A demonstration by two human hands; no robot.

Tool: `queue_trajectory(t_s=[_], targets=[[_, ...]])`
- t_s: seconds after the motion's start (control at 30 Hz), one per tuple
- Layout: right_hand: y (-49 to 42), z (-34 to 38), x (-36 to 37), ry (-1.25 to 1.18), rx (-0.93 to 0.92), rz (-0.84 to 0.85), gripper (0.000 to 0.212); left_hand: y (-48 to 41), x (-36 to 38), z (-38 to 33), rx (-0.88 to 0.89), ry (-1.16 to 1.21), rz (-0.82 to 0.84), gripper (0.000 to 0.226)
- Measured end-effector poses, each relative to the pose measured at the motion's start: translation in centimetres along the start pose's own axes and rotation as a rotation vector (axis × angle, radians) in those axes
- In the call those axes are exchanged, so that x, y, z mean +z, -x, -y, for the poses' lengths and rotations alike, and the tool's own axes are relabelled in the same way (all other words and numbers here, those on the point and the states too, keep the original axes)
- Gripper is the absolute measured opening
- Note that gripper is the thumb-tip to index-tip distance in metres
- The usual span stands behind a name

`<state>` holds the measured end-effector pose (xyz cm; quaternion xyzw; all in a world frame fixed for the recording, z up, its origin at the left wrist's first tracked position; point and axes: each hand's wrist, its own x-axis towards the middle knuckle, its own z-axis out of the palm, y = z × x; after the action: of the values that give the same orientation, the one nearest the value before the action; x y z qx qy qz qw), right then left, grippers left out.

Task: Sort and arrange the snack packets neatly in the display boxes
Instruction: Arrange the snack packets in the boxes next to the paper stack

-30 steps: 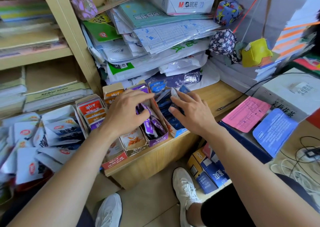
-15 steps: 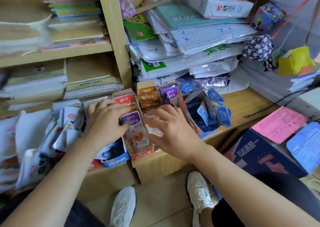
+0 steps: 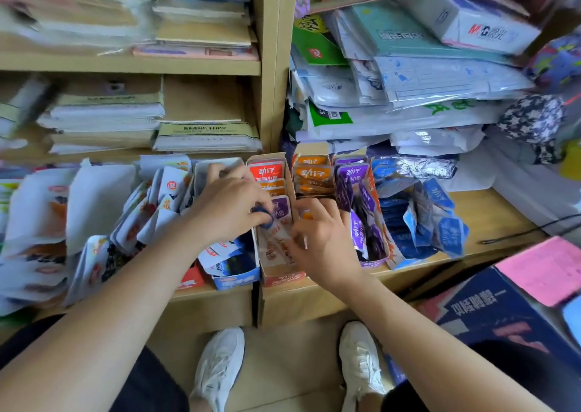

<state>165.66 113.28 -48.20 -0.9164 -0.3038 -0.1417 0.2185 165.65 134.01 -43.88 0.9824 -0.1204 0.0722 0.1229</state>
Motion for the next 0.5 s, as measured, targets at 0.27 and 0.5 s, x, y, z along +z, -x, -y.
queue_trajectory(t_s=[0.27,0.5], targets=[[-0.3,-0.7,-5.1,-0.361,0.22,-0.274,0.006,-0.4,-0.9,0.1,-0.016,0.392,-0.347,0.03],[-0.4,-3.9,-8.9,-0.38,0.423,-0.459,0.007,0.1,1.0,-2.2,-0.021,-0.224,-0.074,0.047]])
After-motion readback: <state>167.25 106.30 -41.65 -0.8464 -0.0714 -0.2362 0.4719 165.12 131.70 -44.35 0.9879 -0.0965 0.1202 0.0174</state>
